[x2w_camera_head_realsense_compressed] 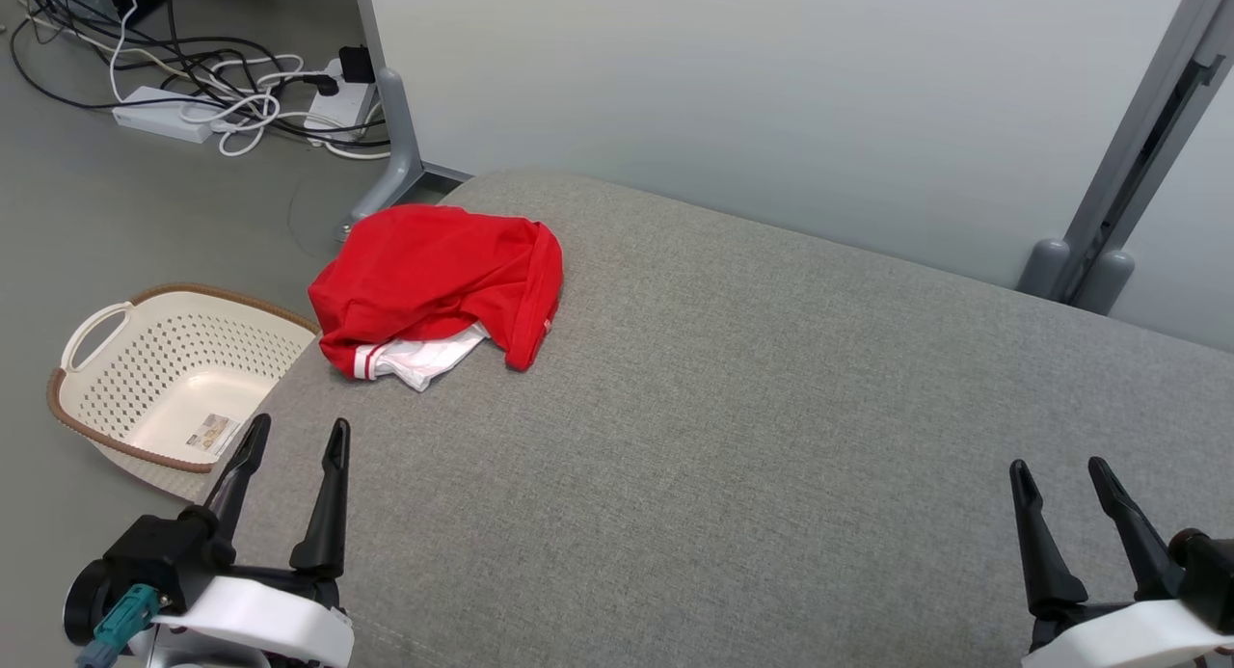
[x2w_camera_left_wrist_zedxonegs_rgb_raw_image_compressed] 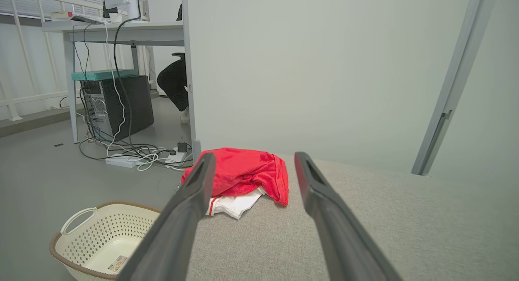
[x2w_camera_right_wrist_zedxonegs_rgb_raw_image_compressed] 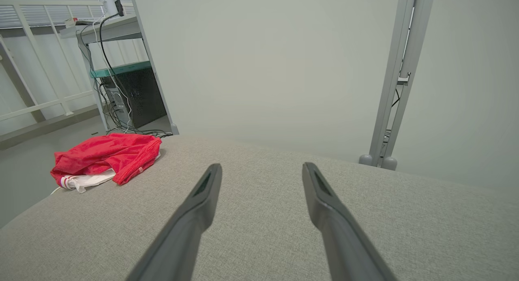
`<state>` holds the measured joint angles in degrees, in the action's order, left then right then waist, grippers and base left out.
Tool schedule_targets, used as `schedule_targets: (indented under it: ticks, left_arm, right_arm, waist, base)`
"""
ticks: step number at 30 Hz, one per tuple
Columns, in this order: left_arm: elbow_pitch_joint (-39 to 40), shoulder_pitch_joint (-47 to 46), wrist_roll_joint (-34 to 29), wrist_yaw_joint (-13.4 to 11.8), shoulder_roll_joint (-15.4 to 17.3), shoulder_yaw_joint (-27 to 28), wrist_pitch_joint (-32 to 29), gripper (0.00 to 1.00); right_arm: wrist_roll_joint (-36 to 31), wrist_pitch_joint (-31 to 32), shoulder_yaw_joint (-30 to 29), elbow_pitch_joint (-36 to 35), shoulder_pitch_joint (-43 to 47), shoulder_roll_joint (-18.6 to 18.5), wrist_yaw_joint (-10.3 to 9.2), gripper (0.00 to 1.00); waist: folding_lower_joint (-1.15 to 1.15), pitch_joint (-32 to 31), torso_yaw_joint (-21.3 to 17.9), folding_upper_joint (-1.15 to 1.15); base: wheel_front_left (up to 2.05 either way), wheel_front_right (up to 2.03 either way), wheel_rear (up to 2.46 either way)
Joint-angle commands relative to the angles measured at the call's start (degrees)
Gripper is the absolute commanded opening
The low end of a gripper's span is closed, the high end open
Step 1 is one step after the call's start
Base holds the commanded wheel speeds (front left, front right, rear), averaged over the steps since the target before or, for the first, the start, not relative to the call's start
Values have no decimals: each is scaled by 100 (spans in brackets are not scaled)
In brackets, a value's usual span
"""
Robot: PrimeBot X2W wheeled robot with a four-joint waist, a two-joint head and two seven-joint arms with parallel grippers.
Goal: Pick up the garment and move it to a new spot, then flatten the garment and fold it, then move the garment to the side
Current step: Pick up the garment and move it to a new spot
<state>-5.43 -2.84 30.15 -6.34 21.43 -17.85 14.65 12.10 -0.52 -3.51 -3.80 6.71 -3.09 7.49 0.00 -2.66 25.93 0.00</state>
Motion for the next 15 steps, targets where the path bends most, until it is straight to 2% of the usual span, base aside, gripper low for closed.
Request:
schedule_targets:
  ticks: [1,9,15]
  left_arm:
    - [-31,-103,-45,28,19,6,9,100]
    - [-194,-186,-118,69,14,15,39,100]
    - [-310,-537,-171,31,-133,142,51,100]
  right_arm:
    - [-28,0,-12,-9,44,-4,1,100]
    - [-55,-21,2,-6,32,4,1,100]
    - [-74,48,11,-130,-75,1,1,100]
  waist:
    - [0,-4,2,0]
    - [0,5,-9,0]
    - [0,226,-64,0]
  base:
    - [0,0,0]
    - [0,0,0]
    - [0,0,0]
